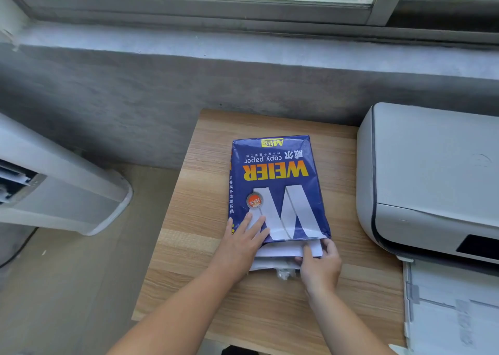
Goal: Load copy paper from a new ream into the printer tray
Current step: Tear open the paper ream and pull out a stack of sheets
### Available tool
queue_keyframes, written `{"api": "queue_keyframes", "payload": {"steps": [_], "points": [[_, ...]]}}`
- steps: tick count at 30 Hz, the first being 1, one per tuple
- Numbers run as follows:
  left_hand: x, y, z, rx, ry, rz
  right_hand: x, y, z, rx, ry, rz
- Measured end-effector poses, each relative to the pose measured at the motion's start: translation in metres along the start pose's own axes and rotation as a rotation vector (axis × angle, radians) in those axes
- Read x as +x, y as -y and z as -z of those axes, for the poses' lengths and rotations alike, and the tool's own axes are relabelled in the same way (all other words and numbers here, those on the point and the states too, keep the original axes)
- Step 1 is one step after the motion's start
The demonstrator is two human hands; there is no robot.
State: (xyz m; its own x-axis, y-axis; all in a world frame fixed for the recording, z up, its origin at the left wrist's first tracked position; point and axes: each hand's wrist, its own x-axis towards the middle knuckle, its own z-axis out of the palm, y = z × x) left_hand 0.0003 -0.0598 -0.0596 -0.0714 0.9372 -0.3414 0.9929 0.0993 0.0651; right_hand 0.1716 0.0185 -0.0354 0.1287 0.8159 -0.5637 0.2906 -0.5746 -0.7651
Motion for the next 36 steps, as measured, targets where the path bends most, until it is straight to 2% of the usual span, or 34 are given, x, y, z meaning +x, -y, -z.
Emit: {"api": "queue_keyframes", "payload": {"steps": [5,10,17,24,28,30,34,36], "points": [[0.003,0.004,0.02,-0.008,0.091,0.0,-0.014,-0.008,0.015,0.07,0.041,-0.015],[0.001,0.003,0.015,-0.028,0.079,-0.034,-0.034,-0.014,0.04,0.163,0.061,-0.08],[-0.013,0.008,-0.001,-0.076,-0.005,-0.036,-0.023,-0.016,0.032,0.246,0.069,-0.195],[-0.012,0.016,0.006,-0.086,-0.075,-0.065,-0.004,-0.014,0.032,0.056,-0.037,-0.148],[-0.009,0.015,0.005,-0.125,-0.117,-0.027,-0.01,-0.01,0.04,-0.016,0.005,-0.092],[-0.008,0.018,0.006,-0.135,-0.133,-0.029,-0.016,-0.008,0.041,0.04,0.029,-0.114],[-0.018,0.022,0.002,-0.268,-0.246,-0.032,-0.013,-0.001,0.042,0.32,-0.044,-0.207],[-0.029,0.021,-0.003,-0.323,-0.292,-0.001,-0.014,0.006,0.04,0.405,0.005,-0.233]]}}
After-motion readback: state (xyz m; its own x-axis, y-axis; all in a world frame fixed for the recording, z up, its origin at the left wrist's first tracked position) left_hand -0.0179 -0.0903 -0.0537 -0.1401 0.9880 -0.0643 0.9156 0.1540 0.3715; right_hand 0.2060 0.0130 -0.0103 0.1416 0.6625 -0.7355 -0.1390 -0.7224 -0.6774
